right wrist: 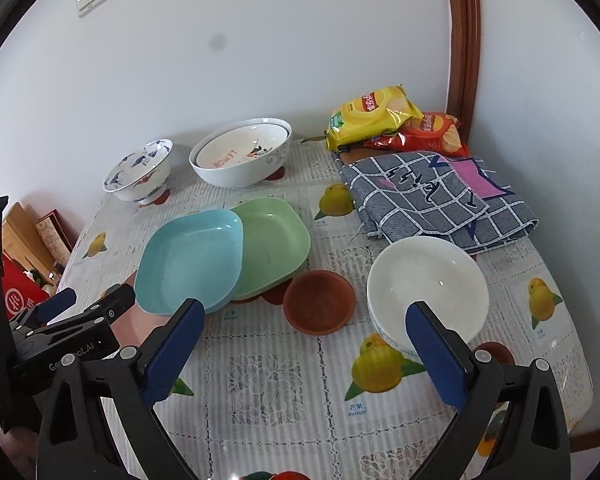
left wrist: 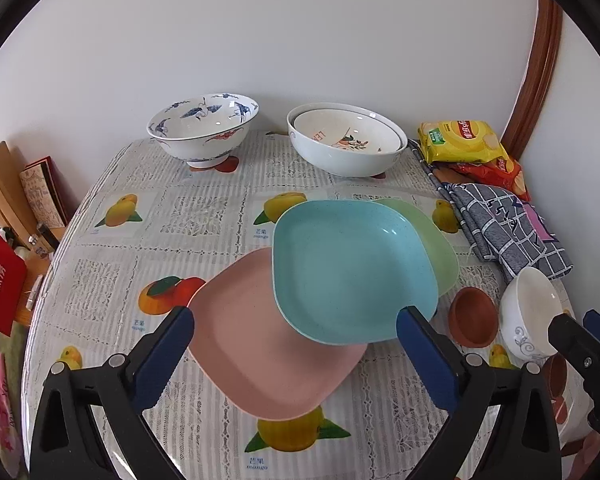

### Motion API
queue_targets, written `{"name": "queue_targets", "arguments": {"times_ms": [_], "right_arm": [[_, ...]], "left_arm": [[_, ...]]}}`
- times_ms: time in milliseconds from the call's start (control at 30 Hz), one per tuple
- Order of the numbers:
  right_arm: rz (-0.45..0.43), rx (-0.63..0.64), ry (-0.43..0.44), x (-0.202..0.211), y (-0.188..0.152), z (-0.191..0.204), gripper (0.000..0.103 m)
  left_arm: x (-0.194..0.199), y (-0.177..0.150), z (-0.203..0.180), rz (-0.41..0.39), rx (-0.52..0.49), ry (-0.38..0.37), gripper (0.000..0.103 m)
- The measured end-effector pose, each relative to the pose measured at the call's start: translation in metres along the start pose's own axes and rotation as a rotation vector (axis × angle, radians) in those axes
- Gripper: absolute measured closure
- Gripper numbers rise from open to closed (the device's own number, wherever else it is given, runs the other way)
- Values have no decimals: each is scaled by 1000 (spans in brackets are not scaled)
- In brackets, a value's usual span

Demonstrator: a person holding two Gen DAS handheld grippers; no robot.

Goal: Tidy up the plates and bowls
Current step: 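Reach both tools to the teal plate rim and close on it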

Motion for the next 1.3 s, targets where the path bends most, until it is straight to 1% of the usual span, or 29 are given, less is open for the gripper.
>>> {"name": "queue_targets", "arguments": {"times_ms": [67,133,200,267,333,400,500,567,633,700,800,867,933,1100,1133,1167,1233,1267,1300], "right_arm": [[10,-11,15,-9,4,1,3],[25,-16,30,-20,7,4,6],[40,-9,32,-30,11,7,11],[55,-10,27,-42,14,9,11],[65,-17,36,-52,18,11,15],[82,-17,51,-61,18,15,20],[97,-7,66,-71,17,23,22],[109,1,75,-77,14,29,23],[130,8,83,-85,10,34,25],[148,6,97,-91,6,39,29],[160,26,93,-100,3,45,34],[169,37,84,-107,2,46,37],[176,41,79,-112,1,47,43],[193,42,80,-127,3,48,61],[196,44,79,-130,4,49,62],[196,41,85,-132,6,49,62],[188,33,95,-137,10,51,64],[193,38,90,-139,11,52,73],[196,45,88,-142,12,53,84]], "left_arm": [[-10,4,1,15,5,-2,3],[-19,8,1,22,1,-1,6],[-27,12,-1,28,-11,1,9],[-37,16,-3,36,-24,7,16],[-45,20,-6,45,-34,2,20],[-53,25,-8,49,-47,0,20],[-64,31,-8,51,-55,-2,22],[-71,33,-6,58,-42,-8,27],[-78,33,-5,67,-26,-20,29],[-84,33,-4,73,-20,-26,30],[-92,33,-5,85,-24,-34,37],[-97,33,-6,95,-25,-43,44],[-100,33,-5,100,-24,-51,48],[-106,33,-3,114,-14,-75,60],[-107,32,-3,122,-12,-83,64],[-108,32,-3,128,-10,-92,67],[-109,33,-3,126,-9,-98,68],[-109,33,-3,123,-12,-95,71],[-109,34,-3,120,-16,-92,72]]}}
Point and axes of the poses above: each gripper's, at about its wrist camera, not at the fingertips, and x roughly against the way its jaws point, z to its left, y to its top, the point moved 8 cm from there along -x, roughly the way its jaws point, and after that the axes turned 1 degree about z, right-handed, at the moved point
